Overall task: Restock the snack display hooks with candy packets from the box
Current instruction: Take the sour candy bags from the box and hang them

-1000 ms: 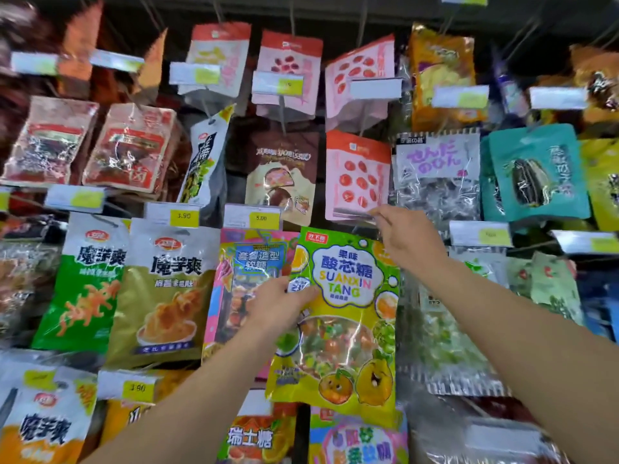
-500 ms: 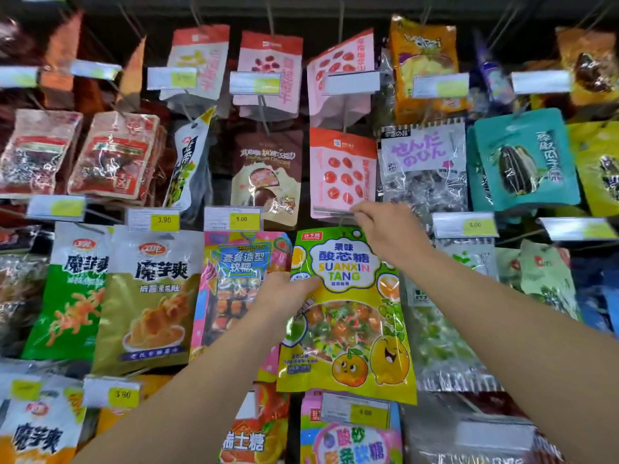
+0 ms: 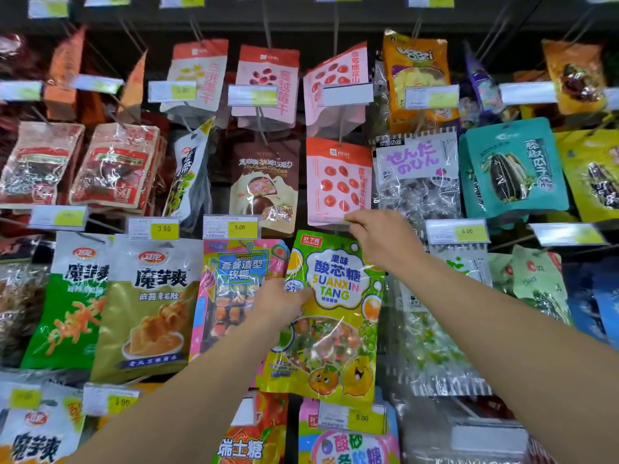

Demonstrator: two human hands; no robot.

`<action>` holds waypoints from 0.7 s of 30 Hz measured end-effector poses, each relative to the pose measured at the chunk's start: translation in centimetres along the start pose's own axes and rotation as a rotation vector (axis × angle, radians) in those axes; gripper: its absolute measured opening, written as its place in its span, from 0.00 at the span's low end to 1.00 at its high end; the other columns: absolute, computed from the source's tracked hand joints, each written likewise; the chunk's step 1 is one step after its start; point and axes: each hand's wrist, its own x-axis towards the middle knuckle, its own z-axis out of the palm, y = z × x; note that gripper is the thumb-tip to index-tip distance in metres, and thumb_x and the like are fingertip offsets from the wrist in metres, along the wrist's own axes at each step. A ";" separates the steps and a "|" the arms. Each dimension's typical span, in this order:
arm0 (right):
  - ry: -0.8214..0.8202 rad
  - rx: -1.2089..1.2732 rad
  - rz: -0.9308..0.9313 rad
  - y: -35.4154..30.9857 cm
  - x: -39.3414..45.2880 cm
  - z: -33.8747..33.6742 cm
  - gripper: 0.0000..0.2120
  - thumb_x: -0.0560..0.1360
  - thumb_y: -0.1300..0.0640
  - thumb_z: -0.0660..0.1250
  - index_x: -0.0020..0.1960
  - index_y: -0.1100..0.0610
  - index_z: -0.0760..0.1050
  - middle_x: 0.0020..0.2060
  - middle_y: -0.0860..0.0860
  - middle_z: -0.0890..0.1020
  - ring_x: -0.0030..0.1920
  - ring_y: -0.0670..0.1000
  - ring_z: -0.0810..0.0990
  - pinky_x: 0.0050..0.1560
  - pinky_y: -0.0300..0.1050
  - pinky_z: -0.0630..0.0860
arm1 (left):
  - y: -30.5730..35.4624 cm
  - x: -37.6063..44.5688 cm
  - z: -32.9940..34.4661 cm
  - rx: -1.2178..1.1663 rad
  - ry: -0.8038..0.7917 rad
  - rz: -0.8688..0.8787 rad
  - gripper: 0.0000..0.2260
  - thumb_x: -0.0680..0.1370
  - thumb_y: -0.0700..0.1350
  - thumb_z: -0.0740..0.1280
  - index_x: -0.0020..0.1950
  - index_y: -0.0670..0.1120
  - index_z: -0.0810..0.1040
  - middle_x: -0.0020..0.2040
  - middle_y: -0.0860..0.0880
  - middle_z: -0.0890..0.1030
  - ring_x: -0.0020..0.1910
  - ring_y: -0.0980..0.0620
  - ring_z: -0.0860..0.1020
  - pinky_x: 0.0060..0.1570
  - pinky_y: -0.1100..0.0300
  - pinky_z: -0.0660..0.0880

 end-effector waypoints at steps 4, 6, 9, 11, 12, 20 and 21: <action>-0.014 -0.009 0.002 -0.1 0.0 0.0 0.13 0.81 0.53 0.61 0.63 0.50 0.79 0.56 0.54 0.84 0.55 0.59 0.80 0.54 0.54 0.78 | -0.1 -0.4 0.3 -0.144 -0.015 -0.079 0.31 0.78 0.49 0.70 0.76 0.40 0.62 0.72 0.42 0.70 0.65 0.43 0.72 0.62 0.49 0.68; -0.020 -0.005 0.018 0.1 0.2 0.0 0.13 0.82 0.51 0.60 0.63 0.48 0.79 0.57 0.53 0.83 0.54 0.58 0.81 0.54 0.53 0.78 | 0.3 -1.0 0.6 -0.152 -0.054 -0.097 0.28 0.77 0.50 0.71 0.72 0.40 0.69 0.64 0.43 0.77 0.56 0.47 0.77 0.56 0.51 0.72; -0.021 0.025 0.067 0.0 0.5 -0.1 0.13 0.82 0.50 0.59 0.62 0.47 0.79 0.56 0.52 0.84 0.53 0.57 0.81 0.54 0.51 0.77 | 0.4 -1.1 0.6 -0.147 -0.100 -0.105 0.20 0.74 0.51 0.73 0.60 0.42 0.78 0.57 0.45 0.82 0.51 0.49 0.80 0.54 0.53 0.76; -0.019 0.040 0.076 -0.2 0.6 -0.1 0.13 0.82 0.50 0.59 0.61 0.47 0.80 0.55 0.53 0.84 0.54 0.58 0.80 0.55 0.52 0.77 | 0.1 -1.2 0.5 -0.166 -0.134 -0.088 0.15 0.73 0.51 0.73 0.55 0.44 0.80 0.54 0.47 0.84 0.52 0.48 0.82 0.60 0.49 0.75; -0.018 0.046 0.076 -0.3 0.7 -0.2 0.13 0.81 0.51 0.60 0.61 0.47 0.80 0.56 0.53 0.84 0.55 0.59 0.80 0.56 0.53 0.77 | -0.1 -1.4 0.5 -0.170 -0.142 -0.072 0.20 0.70 0.54 0.75 0.57 0.44 0.80 0.54 0.47 0.84 0.53 0.47 0.82 0.61 0.46 0.75; 0.012 0.035 0.074 -0.2 0.4 0.1 0.14 0.81 0.52 0.60 0.61 0.47 0.81 0.56 0.54 0.84 0.58 0.60 0.79 0.58 0.53 0.77 | 0.1 -1.3 0.2 -0.228 0.031 -0.088 0.16 0.76 0.47 0.72 0.60 0.43 0.73 0.57 0.51 0.74 0.60 0.45 0.74 0.57 0.54 0.67; 0.014 0.042 0.076 -0.2 0.4 0.2 0.14 0.81 0.52 0.60 0.61 0.47 0.81 0.56 0.53 0.84 0.58 0.59 0.80 0.58 0.53 0.77 | 0.3 -1.0 0.5 -0.213 0.046 -0.093 0.16 0.76 0.47 0.72 0.59 0.40 0.75 0.54 0.50 0.74 0.60 0.44 0.75 0.54 0.53 0.66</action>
